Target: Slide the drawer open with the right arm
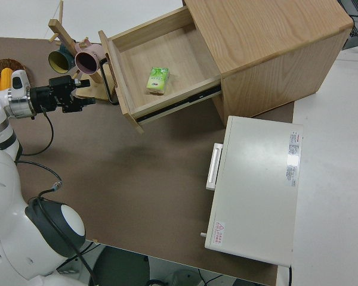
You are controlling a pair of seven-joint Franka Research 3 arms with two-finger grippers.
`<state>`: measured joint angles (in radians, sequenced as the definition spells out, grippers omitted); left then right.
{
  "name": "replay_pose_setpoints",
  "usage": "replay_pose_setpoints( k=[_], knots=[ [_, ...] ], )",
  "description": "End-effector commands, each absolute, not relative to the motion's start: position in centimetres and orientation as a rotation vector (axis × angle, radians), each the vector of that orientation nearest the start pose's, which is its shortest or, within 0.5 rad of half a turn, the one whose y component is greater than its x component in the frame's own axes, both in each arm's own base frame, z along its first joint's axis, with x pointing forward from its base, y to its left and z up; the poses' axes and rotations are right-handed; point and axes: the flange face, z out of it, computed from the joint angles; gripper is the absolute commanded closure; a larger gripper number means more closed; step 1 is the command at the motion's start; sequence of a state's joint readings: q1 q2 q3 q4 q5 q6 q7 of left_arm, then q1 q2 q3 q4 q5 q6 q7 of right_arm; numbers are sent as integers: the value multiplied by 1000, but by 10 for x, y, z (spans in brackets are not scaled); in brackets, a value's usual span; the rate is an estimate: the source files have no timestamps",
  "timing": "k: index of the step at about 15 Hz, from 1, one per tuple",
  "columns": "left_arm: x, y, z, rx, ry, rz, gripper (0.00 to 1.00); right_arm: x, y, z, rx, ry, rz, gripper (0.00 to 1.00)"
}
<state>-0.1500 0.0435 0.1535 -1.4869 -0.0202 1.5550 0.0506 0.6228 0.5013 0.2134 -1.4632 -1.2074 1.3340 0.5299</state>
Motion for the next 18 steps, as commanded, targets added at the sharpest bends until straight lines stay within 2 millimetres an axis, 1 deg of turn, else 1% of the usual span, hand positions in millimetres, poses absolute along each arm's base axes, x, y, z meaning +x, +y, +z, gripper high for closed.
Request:
replay_pose_setpoints(
  k=[1, 2, 3, 5, 7, 8, 10, 14, 18],
  knots=[
    [571, -2, 641, -3137, 88, -52, 2, 539, 389, 460, 2080, 360, 308, 17],
    [571, -2, 641, -3139, 88, -52, 5, 539, 385, 473, 2137, 355, 311, 17],
    [571, -2, 641, -3139, 88, -52, 5, 538, 384, 479, 2187, 356, 303, 17],
    [571, -2, 641, -3137, 88, -52, 2, 541, 369, 497, 2280, 325, 281, 17],
    [571, -2, 641, -3139, 88, -52, 2, 541, 358, 511, 2370, 291, 258, 17],
    [571, -2, 641, -3139, 88, -52, 5, 546, 344, 520, 2418, 256, 241, 17],
    [571, -2, 641, -3137, 88, -52, 5, 547, 326, 538, 2526, 204, 212, 17],
    [571, -2, 641, -3137, 88, -52, 2, 551, 278, 575, 2722, 52, 135, 17],
    [571, -2, 641, -3139, 88, -52, 2, 553, 232, 604, 2896, -53, 59, 15]
  ],
)
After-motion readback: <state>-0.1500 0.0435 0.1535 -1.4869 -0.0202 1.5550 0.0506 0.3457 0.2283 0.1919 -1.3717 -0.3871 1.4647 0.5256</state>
